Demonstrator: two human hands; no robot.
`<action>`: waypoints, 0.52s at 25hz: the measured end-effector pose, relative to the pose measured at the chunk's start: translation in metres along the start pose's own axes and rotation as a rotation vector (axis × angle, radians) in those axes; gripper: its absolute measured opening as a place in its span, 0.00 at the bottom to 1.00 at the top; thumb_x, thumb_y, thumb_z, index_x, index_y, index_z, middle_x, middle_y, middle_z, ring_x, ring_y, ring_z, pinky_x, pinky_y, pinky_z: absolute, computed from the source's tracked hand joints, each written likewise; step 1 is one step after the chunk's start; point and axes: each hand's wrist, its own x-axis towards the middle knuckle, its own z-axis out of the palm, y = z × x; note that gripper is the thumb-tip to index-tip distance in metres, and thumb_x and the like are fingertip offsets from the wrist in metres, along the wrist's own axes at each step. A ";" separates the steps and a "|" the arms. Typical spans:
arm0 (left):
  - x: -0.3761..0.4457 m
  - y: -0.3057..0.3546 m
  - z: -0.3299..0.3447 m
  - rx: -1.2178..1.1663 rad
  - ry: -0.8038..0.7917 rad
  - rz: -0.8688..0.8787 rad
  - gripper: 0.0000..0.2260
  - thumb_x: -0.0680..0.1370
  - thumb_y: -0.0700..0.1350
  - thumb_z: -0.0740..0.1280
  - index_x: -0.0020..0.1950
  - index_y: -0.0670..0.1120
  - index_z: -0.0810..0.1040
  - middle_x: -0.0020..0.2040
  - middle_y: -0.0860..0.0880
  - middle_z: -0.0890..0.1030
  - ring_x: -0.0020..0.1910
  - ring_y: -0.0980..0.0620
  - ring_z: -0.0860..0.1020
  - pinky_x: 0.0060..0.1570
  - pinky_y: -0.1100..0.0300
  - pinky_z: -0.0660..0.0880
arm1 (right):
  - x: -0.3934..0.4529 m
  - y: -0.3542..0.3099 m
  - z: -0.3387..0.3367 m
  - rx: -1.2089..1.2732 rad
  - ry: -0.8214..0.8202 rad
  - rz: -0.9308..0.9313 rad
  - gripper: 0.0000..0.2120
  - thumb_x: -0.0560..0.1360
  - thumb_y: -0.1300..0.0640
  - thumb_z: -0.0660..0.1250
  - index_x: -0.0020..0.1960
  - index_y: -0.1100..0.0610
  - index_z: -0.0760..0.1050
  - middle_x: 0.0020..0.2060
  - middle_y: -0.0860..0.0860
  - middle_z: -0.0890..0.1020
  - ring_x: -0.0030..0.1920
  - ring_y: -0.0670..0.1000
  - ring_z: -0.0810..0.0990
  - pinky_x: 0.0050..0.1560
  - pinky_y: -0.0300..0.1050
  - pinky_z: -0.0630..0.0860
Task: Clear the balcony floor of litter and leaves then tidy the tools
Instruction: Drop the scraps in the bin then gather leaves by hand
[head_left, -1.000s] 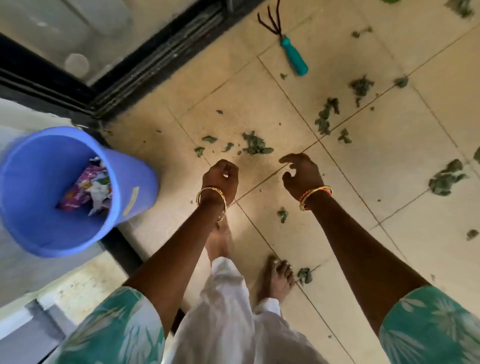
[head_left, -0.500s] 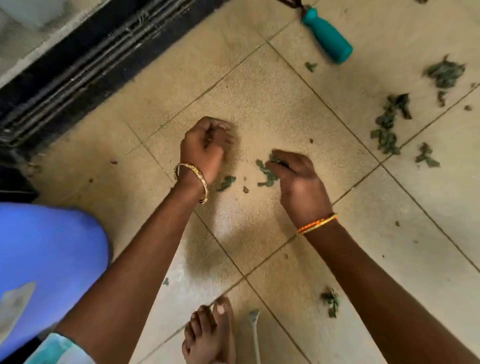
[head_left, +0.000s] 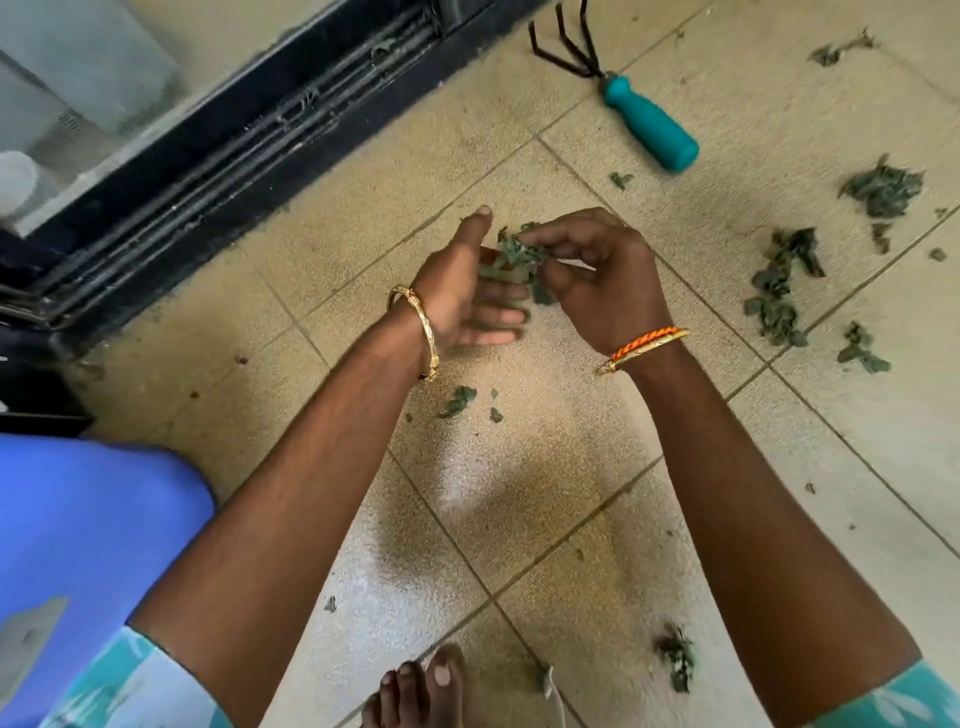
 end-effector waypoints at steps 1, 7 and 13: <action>-0.001 -0.001 0.003 -0.087 -0.029 -0.023 0.25 0.81 0.60 0.50 0.49 0.43 0.77 0.47 0.41 0.83 0.43 0.44 0.83 0.41 0.54 0.81 | -0.002 -0.002 0.004 0.025 0.003 0.001 0.12 0.69 0.71 0.66 0.47 0.58 0.80 0.43 0.50 0.78 0.44 0.40 0.78 0.46 0.31 0.75; 0.004 -0.015 -0.005 -0.075 0.154 0.069 0.17 0.79 0.45 0.54 0.31 0.45 0.71 0.22 0.50 0.70 0.21 0.52 0.68 0.27 0.62 0.66 | -0.012 -0.013 0.024 0.028 -0.015 -0.049 0.04 0.71 0.64 0.67 0.45 0.57 0.78 0.44 0.48 0.82 0.46 0.42 0.79 0.47 0.32 0.76; -0.057 -0.060 -0.065 -0.147 0.071 0.020 0.15 0.79 0.45 0.50 0.37 0.44 0.70 0.31 0.46 0.72 0.19 0.52 0.69 0.18 0.67 0.65 | -0.089 0.011 0.046 -0.285 0.048 -0.078 0.16 0.73 0.60 0.60 0.58 0.64 0.76 0.59 0.61 0.76 0.63 0.59 0.73 0.63 0.44 0.67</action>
